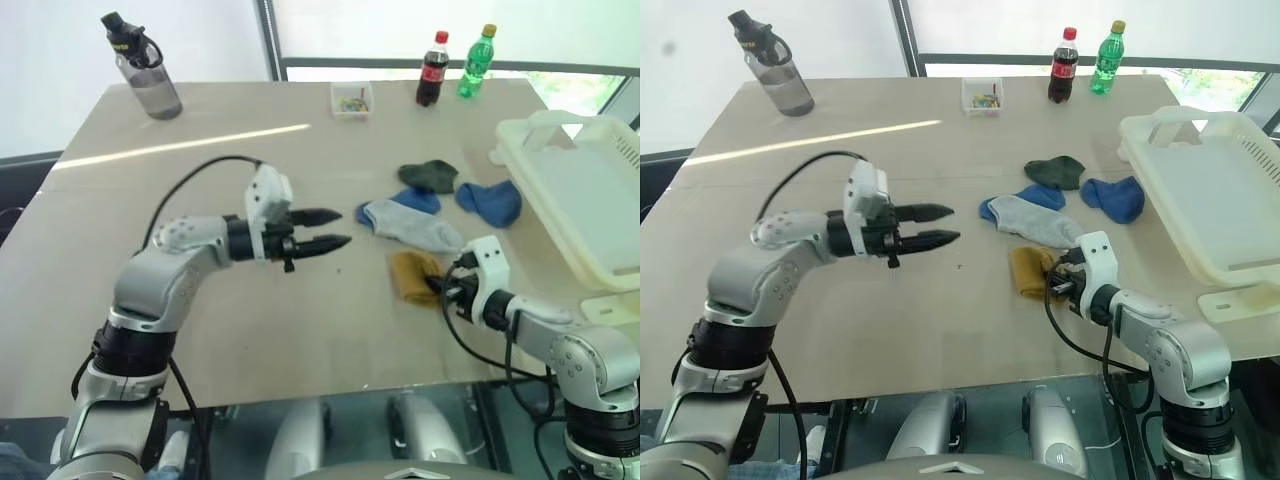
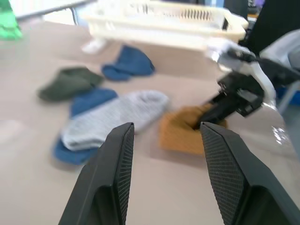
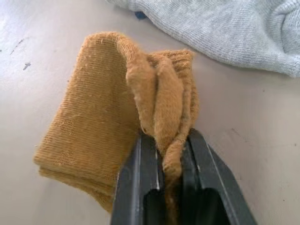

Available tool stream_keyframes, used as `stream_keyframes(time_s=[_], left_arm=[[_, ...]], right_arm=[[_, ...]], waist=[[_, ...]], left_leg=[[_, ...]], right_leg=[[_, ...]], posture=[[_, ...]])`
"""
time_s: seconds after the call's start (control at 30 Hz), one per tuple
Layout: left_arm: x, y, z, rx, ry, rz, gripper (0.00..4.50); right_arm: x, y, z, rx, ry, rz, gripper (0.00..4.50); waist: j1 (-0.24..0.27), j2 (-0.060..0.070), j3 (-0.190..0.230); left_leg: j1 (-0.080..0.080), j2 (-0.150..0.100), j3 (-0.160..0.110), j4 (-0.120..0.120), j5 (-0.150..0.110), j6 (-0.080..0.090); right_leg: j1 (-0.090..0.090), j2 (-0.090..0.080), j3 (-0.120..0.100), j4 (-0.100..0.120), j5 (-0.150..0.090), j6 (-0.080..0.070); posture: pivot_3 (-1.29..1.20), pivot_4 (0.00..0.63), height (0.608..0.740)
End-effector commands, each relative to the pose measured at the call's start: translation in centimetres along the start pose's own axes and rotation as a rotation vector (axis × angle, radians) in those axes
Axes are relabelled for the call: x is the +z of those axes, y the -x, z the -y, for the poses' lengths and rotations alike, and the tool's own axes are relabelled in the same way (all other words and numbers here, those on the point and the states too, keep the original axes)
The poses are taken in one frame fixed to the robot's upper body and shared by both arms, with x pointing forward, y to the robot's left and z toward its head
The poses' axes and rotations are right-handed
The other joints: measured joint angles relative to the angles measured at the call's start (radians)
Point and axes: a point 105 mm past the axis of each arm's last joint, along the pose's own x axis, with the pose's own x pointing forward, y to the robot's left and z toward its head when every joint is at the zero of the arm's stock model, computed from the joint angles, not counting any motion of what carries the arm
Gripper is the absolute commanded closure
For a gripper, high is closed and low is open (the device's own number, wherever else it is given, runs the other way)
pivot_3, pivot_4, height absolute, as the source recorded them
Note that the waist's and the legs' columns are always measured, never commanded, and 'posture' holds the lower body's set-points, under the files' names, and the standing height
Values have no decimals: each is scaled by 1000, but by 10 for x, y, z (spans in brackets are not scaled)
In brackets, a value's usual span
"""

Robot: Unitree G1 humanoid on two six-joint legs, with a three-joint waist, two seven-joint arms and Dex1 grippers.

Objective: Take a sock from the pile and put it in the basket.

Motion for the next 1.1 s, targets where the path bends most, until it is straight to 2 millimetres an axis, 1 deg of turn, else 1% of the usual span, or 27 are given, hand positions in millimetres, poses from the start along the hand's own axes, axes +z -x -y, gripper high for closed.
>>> stream_keyframes(time_s=[0.03, 0.23, 0.37, 0.53, 0.63, 0.73, 0.8, 0.9, 1.0, 1.1], left_arm=[[12, 2, 3, -16, -64, 40, 2112], [12, 4, 5, -26, -88, 38, 2112], [2, 8, 12, -69, -63, -46, 2112], [-10, 13, 14, -93, -74, -134, 2112], [-9, 13, 14, -103, -71, -140, 2112], [-5, 13, 14, -109, -81, -143, 2112], [-4, 13, 14, -113, -88, -143, 2112], [-1, 13, 13, -122, -101, -143, 2112], [4, 12, 11, -129, -128, -142, 2112], [10, 12, 8, -133, -146, -135, 2112]], right_arm=[[-18, -2, 4, -5, -45, -79, 4470], [-9, 1, 1, 20, -24, -51, 4470], [16, 11, 1, 27, 27, 24, 4470], [38, 23, 6, 14, 59, 76, 4470], [53, 29, 8, 12, 61, 121, 4470], [78, 42, 13, 1, 53, 204, 4470], [102, 57, 27, -47, 43, 295, 4470], [134, 81, 55, -162, 5, 418, 4470], [156, 106, 85, -279, -39, 513, 4470], [168, 126, 115, -397, -121, 583, 4470]], waist=[[0, 0, 0], [-1, 0, 0], [-2, 0, 1], [1, 1, 2], [1, 1, 2], [0, 2, 3], [1, 3, 4], [2, 3, 4], [4, 3, 4], [2, 3, 4]], left_leg=[[0, 0, 0, 0, 0, 0], [0, 0, 0, 0, 0, 0], [0, 0, 0, 0, 0, 0], [-2, 0, 0, 0, 0, 0], [-2, 0, 0, 0, 0, 0], [-2, 0, 0, -1, 0, 0], [-4, 0, 0, 0, 0, 0], [-5, 0, 0, 0, 0, 0], [-7, 0, -1, 0, 0, 0], [-13, -1, -1, 0, 0, 0]], right_leg=[[0, 0, 0, 0, 0, 0], [0, 0, 0, 0, 1, 0], [0, 0, 0, 0, 3, 3], [-1, 0, 0, 0, 3, 3], [-1, 0, 0, 0, 3, 3], [-2, 0, 0, 0, 3, 3], [-3, 0, 0, 0, 3, 3], [-4, 0, 0, 0, 3, 3], [-5, 0, -2, -1, 3, 2], [-11, 0, -1, -1, 4, 2]], posture=[[0, 150, 740], [0, 150, 740], [0, 150, 740], [0, 150, 740], [0, 150, 740], [0, 150, 740], [0, 150, 740], [0, 150, 740], [0, 150, 740], [0, 150, 740]])
